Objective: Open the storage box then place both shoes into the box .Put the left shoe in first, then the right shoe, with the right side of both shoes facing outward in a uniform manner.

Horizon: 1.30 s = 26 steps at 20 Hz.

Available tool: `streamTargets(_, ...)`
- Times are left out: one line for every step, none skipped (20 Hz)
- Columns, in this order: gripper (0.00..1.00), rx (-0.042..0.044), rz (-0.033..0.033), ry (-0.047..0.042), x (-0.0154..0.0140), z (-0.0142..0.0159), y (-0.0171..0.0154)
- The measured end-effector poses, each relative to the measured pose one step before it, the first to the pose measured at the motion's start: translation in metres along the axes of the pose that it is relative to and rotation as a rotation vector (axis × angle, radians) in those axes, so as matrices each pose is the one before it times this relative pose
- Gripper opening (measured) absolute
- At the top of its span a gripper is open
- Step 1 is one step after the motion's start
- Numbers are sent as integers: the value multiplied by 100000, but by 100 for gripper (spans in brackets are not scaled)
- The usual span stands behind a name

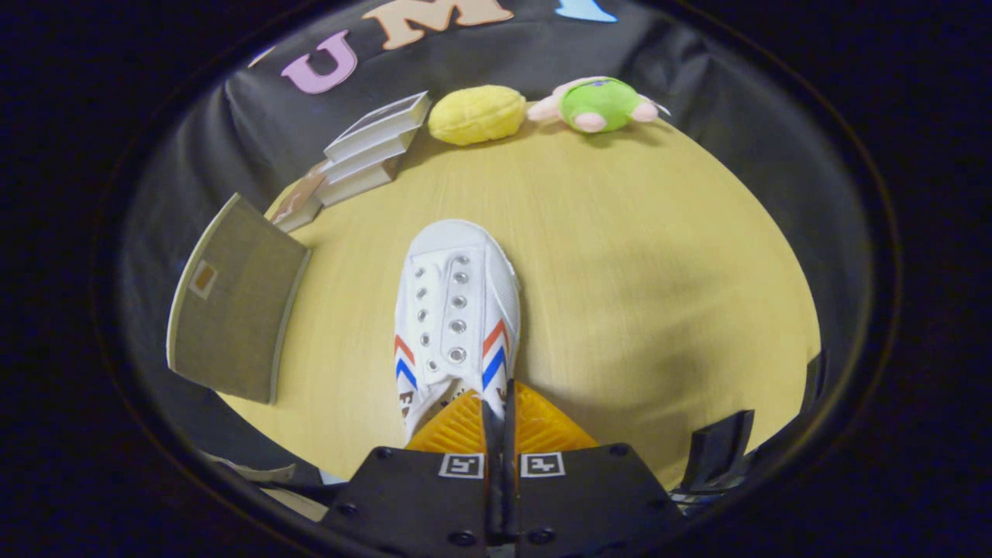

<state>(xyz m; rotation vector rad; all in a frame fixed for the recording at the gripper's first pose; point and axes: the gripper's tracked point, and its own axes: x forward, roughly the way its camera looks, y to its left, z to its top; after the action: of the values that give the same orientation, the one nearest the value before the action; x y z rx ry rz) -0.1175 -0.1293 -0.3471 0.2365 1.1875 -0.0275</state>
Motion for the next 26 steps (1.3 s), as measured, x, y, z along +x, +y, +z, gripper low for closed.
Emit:
streamTargets(3,2520,962,91,-228,-73,108)
streamTargets(3,2628,1086,422,-220,-41,74)
streamTargets(3,2231,1235,190,-258,-95,43)
streamTargets(3,2196,1075,-73,-191,-186,247)
streamTargets(3,1949,926,-716,-296,40,244)
streamTargets(3,854,942,765,-155,-200,477)
streamTargets(3,1199,455,-1635,-317,326,361)
streamTargets(3,79,422,193,-336,92,349)
streamTargets(3,240,191,-751,-194,236,496)
streamTargets(3,210,-250,-1048,-329,289,377)
streamTargets(3,195,-209,-965,-536,204,478)
streamTargets(3,91,11,-699,-335,183,644)
streamTargets(3,187,200,-1401,-450,357,591)
streamTargets(3,280,47,-665,-502,119,580)
streamTargets(3,732,-278,-747,-313,280,614)
streamTargets(3,505,-55,-312,-361,8,698)
streamTargets(3,722,49,-722,-413,140,676)
streamTargets(3,546,38,-316,-407,-2,676)
streamTargets(3,1036,-150,-677,-441,71,622)
streamTargets(3,922,-242,-389,-270,49,676)
streamTargets(3,1495,-167,-896,-243,134,683)
streamTargets(3,822,153,100,-370,-14,773)
streamTargets(3,805,255,-493,-145,192,827)
streamTargets(3,528,120,-590,-246,-7,800)
streamTargets(3,-14,236,120,-273,14,867)
streamTargets(3,130,344,-420,-266,22,820)
